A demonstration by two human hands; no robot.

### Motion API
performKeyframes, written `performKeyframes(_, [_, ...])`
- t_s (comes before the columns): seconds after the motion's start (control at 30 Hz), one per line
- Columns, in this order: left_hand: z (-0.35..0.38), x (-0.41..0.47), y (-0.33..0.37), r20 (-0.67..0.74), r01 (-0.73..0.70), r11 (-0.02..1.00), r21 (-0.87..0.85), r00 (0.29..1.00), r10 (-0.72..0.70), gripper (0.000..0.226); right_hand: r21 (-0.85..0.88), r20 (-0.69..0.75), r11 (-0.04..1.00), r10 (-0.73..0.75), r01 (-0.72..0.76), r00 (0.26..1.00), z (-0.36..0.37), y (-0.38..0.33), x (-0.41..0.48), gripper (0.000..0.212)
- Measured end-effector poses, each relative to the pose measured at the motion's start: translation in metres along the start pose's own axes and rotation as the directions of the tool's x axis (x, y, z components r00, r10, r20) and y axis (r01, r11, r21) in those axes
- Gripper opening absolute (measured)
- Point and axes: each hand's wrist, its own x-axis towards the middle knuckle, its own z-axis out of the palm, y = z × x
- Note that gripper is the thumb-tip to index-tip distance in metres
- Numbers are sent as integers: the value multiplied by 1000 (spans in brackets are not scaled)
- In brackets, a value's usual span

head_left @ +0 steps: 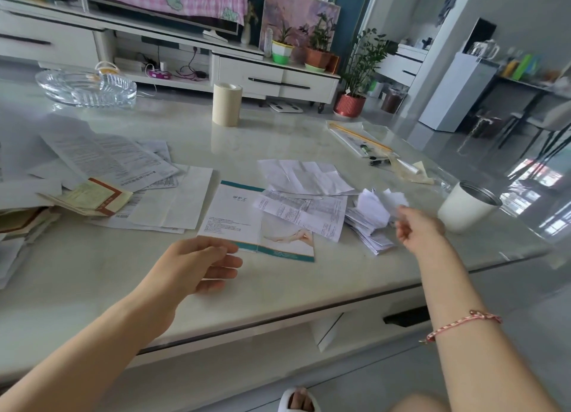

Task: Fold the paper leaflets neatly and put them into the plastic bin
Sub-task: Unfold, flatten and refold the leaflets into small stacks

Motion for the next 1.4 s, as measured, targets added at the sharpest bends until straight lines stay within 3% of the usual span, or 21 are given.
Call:
performKeyframes(0.07, [0,0,0,-2,2,1000,4,1000,-2,21,-252,81,967,-12,32,997,5,9,2,22])
performKeyframes(0.17, [1,1,1,-10,1,1000,1,1000,-1,21,-497,152,843,-150,207,977,9,17,-2,21])
performKeyframes(0.27, [4,2,1,-6,2,1000,5,1000,-2,22,-727,228,570,-325,383,918,13,23,-8,21])
performKeyframes(0.33, [6,1,1,-2,5,1000,4,1000,-5,23,-822,222,393,-444,412,868,17,29,-13,16])
performKeyframes(0.4, [6,1,1,0,7,1000,4,1000,-7,24,-842,259,287,-529,457,808,20,34,-14,30])
performKeyframes(0.53, [5,0,1,3,8,1000,1,1000,-8,24,-767,496,73,-564,638,661,24,47,-16,23])
performKeyframes(0.7, [4,1,0,4,12,1000,8,1000,-12,24,-779,600,-166,-478,604,642,25,56,-20,33])
performKeyframes(0.77, [5,1,0,9,13,1000,16,1000,-13,24,-773,599,-137,-479,620,641,23,58,-16,34])
performKeyframes(0.9, [4,1,1,14,14,999,28,1000,-15,23,-743,555,18,-540,669,632,17,58,-1,31])
performKeyframes(1.13, [3,4,0,23,15,999,44,1000,-16,22,-733,461,179,-579,656,673,8,48,28,23])
performKeyframes(1.23, [4,4,0,27,24,999,48,999,-25,23,-745,485,113,-586,658,649,12,50,30,26])
performKeyframes(1.4, [-1,3,1,31,32,999,35,999,-33,23,-845,531,-28,-180,535,828,12,46,20,64])
